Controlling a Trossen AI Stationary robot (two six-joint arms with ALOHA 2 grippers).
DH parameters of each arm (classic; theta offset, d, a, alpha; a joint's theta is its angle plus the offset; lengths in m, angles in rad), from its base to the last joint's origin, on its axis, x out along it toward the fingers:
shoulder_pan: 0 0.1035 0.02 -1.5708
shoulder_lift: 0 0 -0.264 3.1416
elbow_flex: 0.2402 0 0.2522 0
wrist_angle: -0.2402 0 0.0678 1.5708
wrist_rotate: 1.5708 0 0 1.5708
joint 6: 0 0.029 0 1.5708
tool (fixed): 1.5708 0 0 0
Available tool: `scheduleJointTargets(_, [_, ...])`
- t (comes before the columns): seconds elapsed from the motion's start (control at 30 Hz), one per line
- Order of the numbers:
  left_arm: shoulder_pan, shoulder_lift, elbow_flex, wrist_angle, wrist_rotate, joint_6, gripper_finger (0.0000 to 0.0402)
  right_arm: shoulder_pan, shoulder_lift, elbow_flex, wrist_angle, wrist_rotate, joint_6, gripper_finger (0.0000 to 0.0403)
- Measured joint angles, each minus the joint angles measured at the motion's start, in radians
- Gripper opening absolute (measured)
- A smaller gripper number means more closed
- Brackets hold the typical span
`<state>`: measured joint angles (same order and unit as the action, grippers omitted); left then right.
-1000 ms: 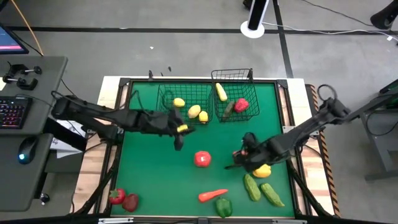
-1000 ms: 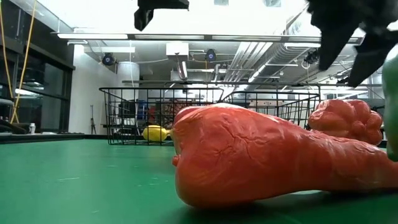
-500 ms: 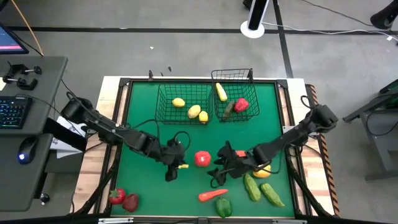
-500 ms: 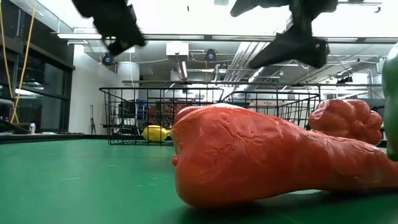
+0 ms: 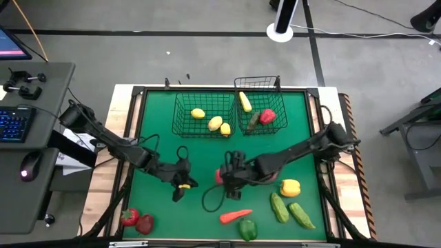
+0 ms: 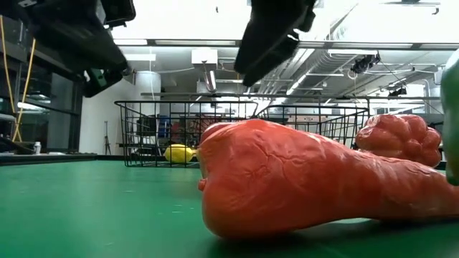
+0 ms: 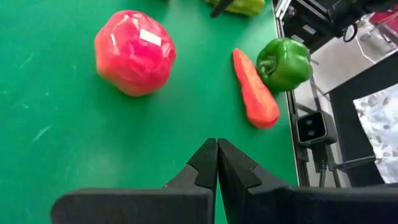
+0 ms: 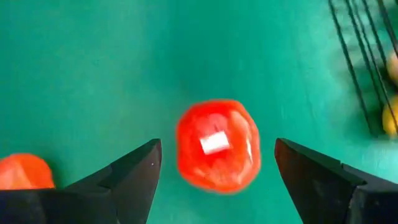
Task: Sort produce into baskets
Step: Put the top tomato into the left wire basket
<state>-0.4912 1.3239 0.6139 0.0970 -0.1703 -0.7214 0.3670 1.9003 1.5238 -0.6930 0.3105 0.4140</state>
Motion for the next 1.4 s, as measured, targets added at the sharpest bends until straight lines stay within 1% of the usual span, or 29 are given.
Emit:
scheduleJointTargets(0.1, [-0.013, 0.0, 0.0, 0.038, -0.019, 0.02, 0.0, -0.013, 0.073, 0.094, -0.054, -0.022, -0.103, 0.0305])
scheduleJointTargets(0.2, [-0.021, 0.001, 0.0, 0.03, -0.054, 0.035, 0.0, -0.031, 0.145, 0.166, -0.092, -0.068, -0.145, 0.0305])
scheduleJointTargets(0.27, [-0.022, 0.001, 0.0, 0.024, -0.063, 0.034, 0.0, -0.043, 0.189, 0.197, -0.133, -0.076, -0.153, 0.0305])
scheduleJointTargets(0.47, [-0.022, 0.001, 0.0, 0.031, -0.083, 0.025, 0.0, -0.06, 0.27, 0.24, -0.173, -0.118, -0.127, 0.0305])
scheduleJointTargets(0.63, [-0.021, -0.006, 0.0, 0.048, -0.085, 0.019, 0.0, -0.06, 0.297, 0.244, -0.173, -0.111, -0.127, 0.0305])
scheduleJointTargets(0.73, [-0.02, -0.044, -0.001, 0.066, -0.079, 0.041, 0.0, -0.06, 0.298, 0.244, -0.199, -0.126, -0.127, 0.0305])
scheduleJointTargets(0.87, [0.002, -0.154, -0.001, 0.062, -0.113, 0.087, 0.0, -0.059, 0.288, 0.242, -0.265, -0.128, -0.1, 0.0297])
scheduleJointTargets(0.93, [0.016, -0.222, -0.001, 0.047, -0.146, 0.122, 0.0, -0.059, 0.282, 0.24, -0.28, -0.127, -0.098, 0.0281])
scheduleJointTargets(1.1, [0.049, -0.397, -0.001, 0.022, -0.257, 0.204, 0.0, -0.059, 0.26, 0.27, -0.325, -0.117, -0.092, 0.0221])
scheduleJointTargets(1.17, [0.058, -0.454, -0.001, 0.021, -0.31, 0.248, 0.0, -0.061, 0.234, 0.3, -0.338, -0.093, -0.1, 0.0206])
scheduleJointTargets(1.27, [0.069, -0.519, -0.001, 0.021, -0.377, 0.306, 0.0, -0.068, 0.167, 0.347, -0.358, -0.046, -0.1, 0.02])
scheduleJointTargets(1.4, [0.08, -0.561, -0.001, 0.007, -0.408, 0.331, 0.0, -0.083, 0.075, 0.372, -0.378, -0.031, -0.08, 0.0206])
